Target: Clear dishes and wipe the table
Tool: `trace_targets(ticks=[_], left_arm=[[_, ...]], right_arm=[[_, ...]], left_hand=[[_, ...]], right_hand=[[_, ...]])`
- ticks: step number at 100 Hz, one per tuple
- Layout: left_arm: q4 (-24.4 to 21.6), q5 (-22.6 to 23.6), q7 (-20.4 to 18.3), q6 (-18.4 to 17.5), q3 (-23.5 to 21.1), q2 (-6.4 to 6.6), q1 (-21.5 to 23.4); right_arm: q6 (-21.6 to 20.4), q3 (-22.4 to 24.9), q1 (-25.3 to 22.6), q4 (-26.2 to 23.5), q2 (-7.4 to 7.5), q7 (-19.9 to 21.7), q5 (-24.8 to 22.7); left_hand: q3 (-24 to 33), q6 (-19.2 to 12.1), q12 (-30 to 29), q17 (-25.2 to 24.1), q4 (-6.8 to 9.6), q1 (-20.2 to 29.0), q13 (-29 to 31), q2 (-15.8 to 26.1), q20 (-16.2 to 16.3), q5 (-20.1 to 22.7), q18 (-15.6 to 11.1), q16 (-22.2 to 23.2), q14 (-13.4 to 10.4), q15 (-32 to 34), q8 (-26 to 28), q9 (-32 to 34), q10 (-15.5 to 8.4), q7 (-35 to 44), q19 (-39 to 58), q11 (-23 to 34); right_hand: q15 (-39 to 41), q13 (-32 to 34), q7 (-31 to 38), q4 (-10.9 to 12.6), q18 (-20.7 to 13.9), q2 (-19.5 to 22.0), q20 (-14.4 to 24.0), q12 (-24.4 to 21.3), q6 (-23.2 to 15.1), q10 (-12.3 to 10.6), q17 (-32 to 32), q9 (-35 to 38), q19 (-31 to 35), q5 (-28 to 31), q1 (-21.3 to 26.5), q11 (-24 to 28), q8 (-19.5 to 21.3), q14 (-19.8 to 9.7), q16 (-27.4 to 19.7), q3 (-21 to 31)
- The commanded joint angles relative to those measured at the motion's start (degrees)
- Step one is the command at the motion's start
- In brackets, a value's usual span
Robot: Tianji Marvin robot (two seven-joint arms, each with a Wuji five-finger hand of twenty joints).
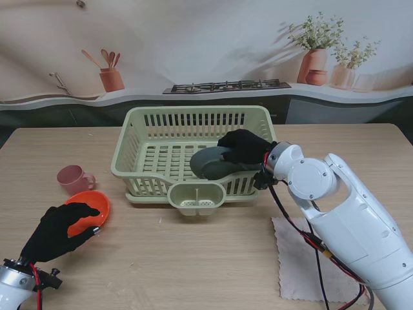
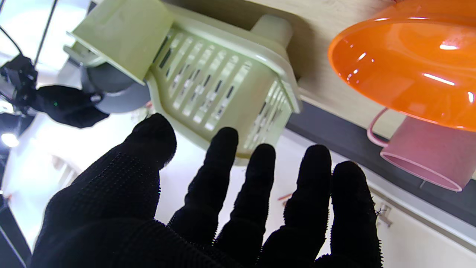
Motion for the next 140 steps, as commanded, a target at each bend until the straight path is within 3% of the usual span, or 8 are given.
trace_targets(ticks=[1,23,37,60,70,77,105,140], left_arm=[[-0.1,-0.1,-0.7,0.1,0.1,-0.03,0.0],[0.0,-0.1,-0.6,0.0,0.0,-0.06,0.0],[0.0,-0.2,-0.8,0.0,0.0,-0.03,0.0],[0.1,-0.2,-0.9,-0.1,0.0,-0.01,-0.1],[0.2,-0.2,-0.8,-0.1,0.0,-0.02,-0.1],[0.2,-0.1,-0.8,-0.1,0.0,-0.02,-0.1],[0.2,0.0,-0.5,-0.1,0.0,-0.06,-0.1],[0.4,0.5,0.0,-0.3,0.0,-0.12,-0.1]], right_arm=[[0.1,-0.4,0.3,0.5,-0.21,1.1,-0.5],[-0.2,-0.6,0.7,1.3,0.37,3.4,-1.4],[-0.9,-0.1,0.6,1.6,0.81,5.0,-1.6],[-1.9,1.5,-0.5,1.0,1.10,6.1,-0.3],[-2.7,2.1,-0.8,0.7,1.20,6.4,0.0],[-3.3,2.6,-1.1,0.4,1.19,6.3,0.2],[-6.5,5.3,-2.8,-0.8,1.23,5.4,0.0],[-11.1,10.1,-6.2,-2.6,1.04,2.8,-0.4]], left_hand=[[-0.1,-0.9,-1.1,-0.9,-0.52,-1.8,0.0,-0.1,-0.9,0.7,-0.7,0.5,-1.2,-0.2,0.4,0.6,-1.6,-0.5,-0.9,-0.4],[0.0,-1.0,-1.1,-0.9,-0.51,-1.8,0.0,-0.2,-0.9,0.8,-0.7,0.5,-1.1,-0.1,0.4,0.6,-1.6,-0.5,-0.9,-0.4],[0.0,-1.0,-1.1,-0.9,-0.52,-1.8,0.0,-0.2,-0.9,0.7,-0.7,0.5,-1.2,-0.2,0.4,0.6,-1.4,-0.5,-0.9,-0.4],[-0.1,-1.0,-1.1,-0.9,-0.52,-1.8,0.0,-0.1,-0.9,0.8,-0.7,0.5,-1.1,-0.2,0.4,0.6,-1.5,-0.5,-0.9,-0.4],[-0.1,-0.9,-1.2,-0.9,-0.52,-1.8,0.0,-0.1,-0.9,0.7,-0.7,0.5,-1.1,-0.2,0.4,0.5,-1.5,-0.5,-0.9,-0.4],[-0.1,-0.9,-1.1,-1.0,-0.52,-1.8,0.0,-0.1,-0.9,0.7,-0.8,0.5,-1.1,-0.2,0.4,0.6,-1.4,-0.5,-0.9,-0.4],[-0.1,-0.9,-1.1,-0.9,-0.51,-1.7,0.0,-0.1,-0.9,0.7,-0.8,0.5,-1.1,-0.2,0.4,0.6,-1.5,-0.5,-0.9,-0.3],[-0.2,-0.8,-1.1,-1.0,-0.51,-1.7,0.0,0.0,-0.9,0.8,-0.7,0.5,-1.1,-0.1,0.5,0.6,-1.4,-0.4,-0.9,-0.3]], right_hand=[[0.4,0.5,4.4,2.8,-3.2,5.7,3.2,-0.8,-7.9,-1.8,-0.4,0.4,6.0,4.4,7.7,-0.1,0.5,0.7,0.5,4.2],[-3.4,-4.5,1.7,3.6,-3.7,5.6,2.8,-2.3,-6.8,-2.6,-7.0,-3.2,2.7,1.6,7.1,-2.8,-1.8,-0.4,-1.7,3.7],[-6.3,-8.7,0.5,4.6,-5.8,3.7,2.8,-2.9,-6.6,-3.6,-13.2,-7.2,0.1,-2.3,2.4,-4.5,-4.1,-2.1,-3.5,3.5],[-8.6,-14.4,2.3,6.5,-8.1,1.5,4.4,-3.0,-6.6,-5.2,-20.6,-12.4,-4.0,-8.0,-4.1,-6.0,-8.3,-4.4,-4.5,-7.7],[-9.9,-16.7,-8.5,8.9,-9.2,2.2,5.7,-3.2,-7.5,-6.1,-23.4,-14.5,-6.3,-6.7,-10.2,-6.7,-1.4,-5.7,-4.6,-8.0],[-10.5,-17.6,-11.8,11.6,-9.5,2.3,5.8,-3.3,-7.7,-6.6,-24.8,-15.2,-7.4,-6.4,-13.4,-7.1,1.6,-6.3,-4.8,-7.5],[-12.1,-20.8,-12.8,11.5,-10.6,1.5,5.6,-3.7,-9.6,-8.5,-28.4,-17.3,-9.9,-9.4,-19.4,-8.3,3.0,-8.1,-5.2,-9.4],[-14.7,-23.0,-12.7,11.6,-12.6,3.5,6.2,-4.3,-10.9,-10.2,-30.8,-18.0,-12.4,-11.4,-20.5,-10.5,3.4,-9.9,-6.2,-11.2]])
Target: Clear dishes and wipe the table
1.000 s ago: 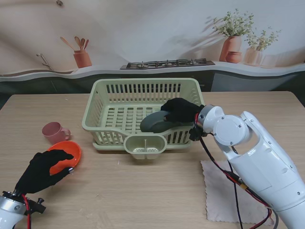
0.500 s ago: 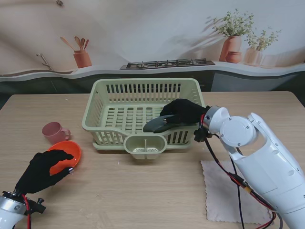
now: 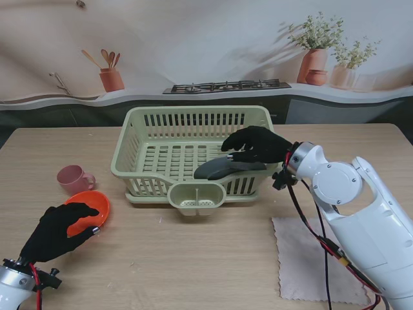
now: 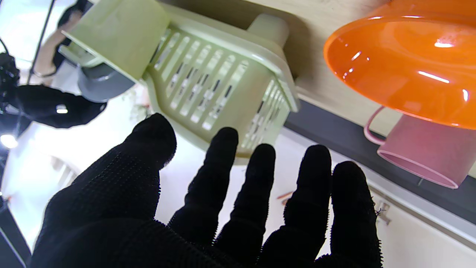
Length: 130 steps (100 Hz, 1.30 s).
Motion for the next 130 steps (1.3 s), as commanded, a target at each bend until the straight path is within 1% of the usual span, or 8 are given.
trace_targets(ticks=[1,19,41,52,71,80,105,130], left_arm=[[-0.1,-0.2,-0.6,-0.1,0.1,-0.12,0.1],[-0.2,-0.2,-0.8,0.0,0.1,-0.09,0.2],[-0.1,-0.2,-0.9,0.0,0.1,-0.07,0.1],[-0.1,-0.2,-0.9,0.0,0.1,-0.06,0.1],[-0.1,-0.1,-1.1,0.0,0.1,-0.01,0.1],[0.0,-0.1,-1.1,0.0,0.1,0.01,0.0],[0.1,0.0,-1.1,0.0,0.2,0.04,-0.1],[0.2,0.0,-1.6,0.0,0.2,0.15,-0.3]], right_arm=[[-0.6,0.8,-0.8,-0.8,0.08,0.0,-0.3],[-2.8,3.3,-2.4,-1.2,-0.18,-2.1,-0.6],[-6.8,6.6,-4.1,-0.9,-0.50,-5.2,-2.2],[-8.9,8.6,-5.2,-0.7,-0.59,-6.7,-3.5],[-13.1,12.4,-7.6,0.4,-0.86,-10.2,-6.7],[-15.1,14.2,-8.8,1.1,-1.11,-12.5,-8.4],[-19.8,18.4,-12.3,4.0,-1.70,-18.5,-13.8],[-21.2,20.3,-15.0,7.1,-2.44,-24.3,-18.0]], left_hand=[[-0.2,-0.9,-1.1,-0.9,-0.51,-1.8,0.0,0.0,-0.9,0.7,-0.7,0.5,-1.0,-0.1,0.4,0.6,-1.4,-0.5,-0.9,-0.3],[-0.2,-1.0,-1.1,-1.0,-0.50,-1.7,0.0,0.0,-0.9,0.8,-0.8,0.5,-1.1,-0.1,0.5,0.6,-1.5,-0.4,-0.9,-0.4],[-0.2,-1.0,-1.1,-0.9,-0.50,-1.7,0.0,-0.1,-0.9,0.8,-0.7,0.5,-1.1,-0.1,0.5,0.6,-1.5,-0.4,-0.8,-0.4],[-0.2,-1.0,-1.1,-0.9,-0.50,-1.8,0.0,-0.1,-0.9,0.8,-0.7,0.5,-1.0,-0.1,0.5,0.6,-1.5,-0.4,-0.8,-0.3],[-0.1,-0.8,-1.2,-0.9,-0.50,-1.7,0.0,-0.1,-0.9,0.8,-0.7,0.5,-1.0,-0.1,0.4,0.6,-1.5,-0.5,-0.8,-0.4],[-0.2,-1.0,-1.1,-0.9,-0.51,-1.7,0.0,0.0,-0.9,0.8,-0.7,0.5,-1.1,-0.1,0.4,0.6,-1.4,-0.4,-0.8,-0.3],[-0.2,-0.9,-1.1,-0.9,-0.51,-1.7,0.0,-0.1,-0.9,0.8,-0.8,0.5,-1.0,-0.1,0.5,0.6,-1.4,-0.4,-0.9,-0.3],[-0.2,-0.8,-1.2,-0.9,-0.51,-1.8,0.0,0.0,-0.9,0.7,-0.8,0.5,-1.1,-0.1,0.4,0.6,-1.5,-0.5,-0.9,-0.4]], right_hand=[[0.3,-1.3,0.3,2.3,-2.1,1.9,1.0,-0.1,-1.6,-1.2,-0.5,-1.6,-0.6,-1.9,-1.4,-0.2,0.5,-1.5,-0.1,-1.1],[1.3,-1.8,1.2,2.4,-2.9,4.1,1.6,0.5,-2.0,-1.6,-0.3,-2.3,-0.2,-2.8,-0.4,0.7,0.8,-1.9,0.3,-2.5],[3.4,-2.3,4.5,2.3,-4.3,7.1,2.1,1.1,-2.1,-2.0,0.1,-3.2,1.1,-4.7,3.1,2.8,1.2,-2.4,0.7,-4.3],[4.8,-3.0,6.2,2.1,-4.9,7.8,2.2,1.5,-2.0,-2.0,0.0,-4.2,1.9,-6.0,4.6,4.1,1.0,-2.5,1.1,-4.8],[7.3,-4.4,9.1,1.9,-5.8,8.0,2.3,2.4,-1.7,-2.1,-0.4,-5.8,3.1,-8.0,5.7,6.5,0.7,-2.7,1.8,-5.0],[8.3,-5.5,10.3,1.9,-6.3,8.2,2.4,2.8,-1.6,-2.1,-0.9,-7.1,3.5,-9.5,5.7,7.6,0.5,-2.8,2.1,-5.2],[9.1,-6.8,12.3,1.9,-7.1,8.6,2.5,3.1,-1.6,-2.5,-1.7,-8.7,3.7,-11.4,5.8,8.8,0.3,-3.4,2.5,-5.7],[9.3,-7.4,13.3,1.9,-7.4,8.8,2.5,3.2,-1.4,-2.4,-2.3,-9.3,3.6,-12.2,5.7,9.2,0.0,-3.6,2.5,-6.1]])
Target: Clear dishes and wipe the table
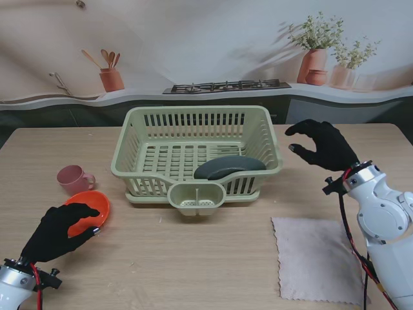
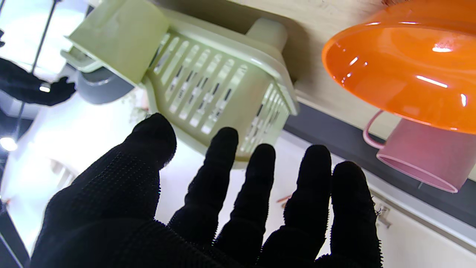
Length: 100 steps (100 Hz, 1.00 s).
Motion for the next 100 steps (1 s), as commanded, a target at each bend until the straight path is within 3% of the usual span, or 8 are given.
trace_targets(ticks=[1,53,100], left_arm=[[-0.1,-0.1,-0.9,0.0,0.1,0.08,0.0],[0.1,0.3,0.0,-0.5,0.0,-0.06,0.1],[0.1,0.4,0.0,-0.4,0.0,-0.06,0.1]], right_arm=[[-0.1,0.2,-1.3,1.5,-0.31,-0.1,-0.9],[4.8,-3.0,-3.0,10.2,-1.70,-11.4,-6.2],[8.7,-5.9,-3.5,14.4,-2.07,-14.6,-6.7]], left_hand=[[-0.2,-0.8,-1.2,-0.9,-0.52,-1.8,0.0,0.0,-0.9,0.7,-0.8,0.5,-1.1,-0.1,0.4,0.6,-1.4,-0.5,-0.8,-0.4],[-0.3,-0.9,-1.1,-1.0,-0.53,-1.8,-0.1,0.0,-0.9,0.8,-0.8,0.5,-1.0,-0.2,0.5,0.7,-1.4,-0.4,-0.9,-0.4],[-0.1,-1.0,-1.1,-1.0,-0.47,-1.6,0.0,-0.1,-1.0,0.8,-0.8,0.5,-1.2,-0.1,0.5,0.6,-1.4,-0.4,-0.9,-0.3]], right_hand=[[1.1,-1.5,0.6,1.9,-2.4,2.0,0.8,1.0,-0.5,-0.8,-0.9,-1.8,0.4,-2.4,1.3,1.0,-0.7,-1.5,0.8,-0.6],[1.6,-2.6,1.6,1.9,-2.8,2.1,1.1,1.1,-0.1,-0.7,-1.8,-2.6,0.4,-3.0,1.3,1.7,-1.5,-1.5,1.0,-0.9],[2.1,-2.5,2.3,1.8,-2.8,1.9,1.6,1.3,0.2,-0.4,-1.1,-2.5,1.0,-2.6,1.6,2.3,-2.1,-1.2,1.2,-0.7]])
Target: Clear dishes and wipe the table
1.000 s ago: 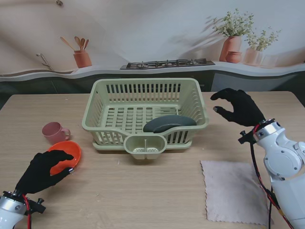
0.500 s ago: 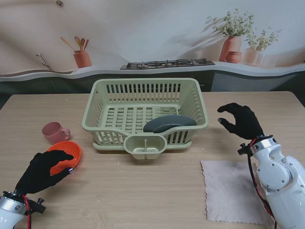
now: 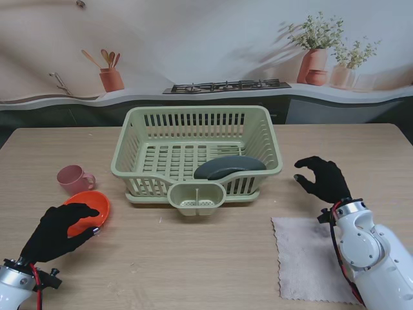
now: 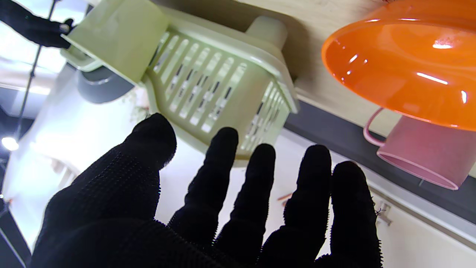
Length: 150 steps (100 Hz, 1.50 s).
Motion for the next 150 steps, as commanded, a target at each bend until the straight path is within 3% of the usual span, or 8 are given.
trace_targets(ticks=[1,68,92,116,131,150], left_arm=[[-0.1,0.0,-0.8,0.0,0.0,-0.05,0.2],[-0.5,0.3,-1.1,-0.1,-0.1,0.03,0.3],[-0.3,1.9,1.6,-1.7,-1.4,-0.46,0.8],[-1.7,4.2,-0.2,-0.3,-3.9,-0.06,1.8],[-1.5,8.8,0.8,2.2,-4.4,0.32,1.9],[-0.6,10.5,0.1,5.5,-3.8,0.79,0.9]], right_arm=[[0.4,-0.5,-0.6,0.8,-0.43,0.6,-0.1],[3.1,-2.8,-0.4,2.6,-0.81,1.1,2.9],[2.6,-2.2,-0.7,2.1,-0.67,1.7,2.7],[2.0,-1.7,-0.8,1.8,-0.67,2.0,3.0],[1.4,-1.2,-1.0,1.3,-0.61,3.1,3.9],[1.0,-0.5,-1.4,0.7,-0.54,4.3,4.8]], left_hand=[[-0.1,-1.0,-1.1,-1.0,-0.48,-1.6,0.0,-0.1,-1.0,0.8,-0.8,0.5,-1.2,-0.1,0.5,0.6,-1.4,-0.4,-0.9,-0.3],[0.4,-0.5,-1.3,-1.3,-0.51,-1.7,-1.1,-0.4,-1.2,0.5,-0.9,0.0,-1.5,-1.2,0.1,-0.2,-1.4,-0.9,-1.5,-0.8],[0.9,0.5,-1.5,-1.5,-0.54,-1.8,-1.1,-0.9,-1.8,0.8,-1.9,-0.3,-1.0,-1.7,-0.3,0.0,-0.5,-1.0,-2.3,-1.0],[2.5,2.3,-2.9,-3.7,-0.84,-2.7,-4.8,-1.7,-5.9,-0.3,-5.8,-5.9,-3.0,-8.2,-3.3,-2.6,-0.3,-2.6,-8.8,-3.8],[2.8,2.5,-3.6,-5.4,-1.01,-3.4,-7.6,-2.2,-8.7,-1.5,-8.6,-8.7,-4.7,-11.8,-4.6,-4.3,-0.6,-3.4,-13.2,-5.0],[4.3,3.2,-4.4,-7.8,-1.23,-4.8,-11.9,-3.4,-11.8,-3.7,-12.5,-11.7,-6.7,-15.1,-6.2,-7.6,-0.9,-4.6,-18.0,-6.6]], right_hand=[[1.1,-1.1,0.5,1.8,-2.1,1.9,1.0,0.7,0.1,-0.4,0.1,-1.1,1.0,-2.0,1.6,1.0,-0.5,-0.9,0.6,-0.7],[0.8,0.0,-0.8,1.6,1.2,1.4,1.5,0.3,0.5,0.1,2.2,0.2,3.2,0.4,1.2,0.3,-2.0,-0.2,0.4,-0.4],[0.4,0.3,-1.4,1.7,1.5,1.3,1.2,0.0,0.7,0.4,1.9,0.9,2.6,1.0,1.2,-0.3,-2.3,-0.1,0.2,-0.4],[0.1,0.4,-1.8,1.7,2.0,1.1,1.1,0.0,0.7,0.4,1.8,1.0,2.4,1.3,0.9,-0.6,-2.4,0.0,0.0,-0.4],[-0.7,0.9,-2.7,1.7,2.7,-0.3,1.0,-0.3,0.9,0.4,2.3,1.5,2.3,2.2,0.2,-1.3,-2.7,0.1,-0.4,1.0],[-1.5,1.3,-3.9,1.5,3.9,-1.1,0.8,-0.5,0.9,0.4,2.4,2.0,1.9,3.3,-1.1,-1.9,-3.1,0.1,-0.8,1.8]])
